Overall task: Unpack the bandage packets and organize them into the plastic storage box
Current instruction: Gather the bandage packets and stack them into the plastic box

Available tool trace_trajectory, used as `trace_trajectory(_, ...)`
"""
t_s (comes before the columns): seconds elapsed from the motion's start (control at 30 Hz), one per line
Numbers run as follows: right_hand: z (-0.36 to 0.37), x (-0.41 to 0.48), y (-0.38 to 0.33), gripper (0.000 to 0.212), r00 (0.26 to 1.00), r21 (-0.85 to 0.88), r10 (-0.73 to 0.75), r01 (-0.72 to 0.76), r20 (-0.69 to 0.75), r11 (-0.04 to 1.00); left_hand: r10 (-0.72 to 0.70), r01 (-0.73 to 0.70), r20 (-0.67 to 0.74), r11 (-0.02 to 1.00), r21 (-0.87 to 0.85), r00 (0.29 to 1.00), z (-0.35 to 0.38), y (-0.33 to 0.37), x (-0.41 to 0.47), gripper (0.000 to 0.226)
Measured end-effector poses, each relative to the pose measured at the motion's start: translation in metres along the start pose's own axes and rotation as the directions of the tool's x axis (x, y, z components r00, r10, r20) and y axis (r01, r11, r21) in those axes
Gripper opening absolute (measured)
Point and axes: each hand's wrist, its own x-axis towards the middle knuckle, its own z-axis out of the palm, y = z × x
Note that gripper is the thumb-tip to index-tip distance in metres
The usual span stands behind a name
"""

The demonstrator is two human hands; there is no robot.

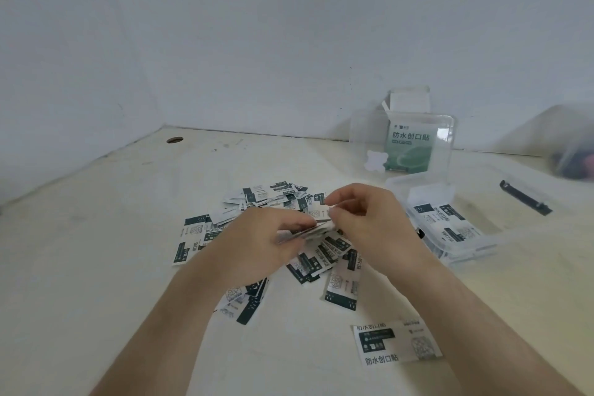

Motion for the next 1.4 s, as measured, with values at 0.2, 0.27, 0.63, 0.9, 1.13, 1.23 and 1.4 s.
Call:
trace_trajectory(0.2, 0.001, -0.001, -0.003, 0.011, 1.0, 0.144, -0.002, 0.001, 0.009, 0.99, -0.032, 0.011, -0.206, 0.995, -0.102, 0.978, 0.006, -0.001, 0.005, 0.025)
trace_trajectory(0.27, 0.002, -0.004, -0.004, 0.016, 1.0, 0.141, 0.011, -0.014, 0.019, 0.99, -0.056, 0.02, -0.291, 0.992, -0.124, 0.955, 0.007, -0.001, 0.006, 0.027)
trace_trajectory(0.63, 0.009, -0.007, -0.005, 0.04, 0.992, 0.242, 0.083, -0.059, -0.093, 0.968, -0.231, -0.002, -0.311, 0.801, -0.599, 0.922, 0.014, 0.012, 0.007, 0.023)
trace_trajectory(0.9, 0.001, -0.01, -0.007, 0.029, 0.992, 0.47, 0.121, -0.097, -0.021, 0.877, -0.31, 0.002, -0.283, 0.676, -0.737, 0.908, 0.016, 0.01, 0.009, 0.019)
trace_trajectory(1.13, 0.007, -0.01, -0.009, 0.024, 0.989, 0.355, 0.133, -0.102, -0.063, 0.929, -0.311, 0.01, -0.409, 0.806, -0.592, 0.858, 0.015, 0.009, 0.007, 0.02)
trace_trajectory(1.23, 0.008, -0.01, -0.008, 0.022, 0.985, 0.328, 0.153, -0.121, -0.075, 0.937, -0.189, -0.072, -0.499, 0.886, -0.458, 0.846, 0.015, 0.012, 0.006, 0.02)
trace_trajectory(1.4, 0.009, -0.012, -0.005, 0.041, 0.985, 0.542, 0.147, -0.171, 0.088, 0.823, -0.041, -0.121, -0.422, 0.928, -0.351, 0.906, 0.023, 0.016, 0.005, 0.026)
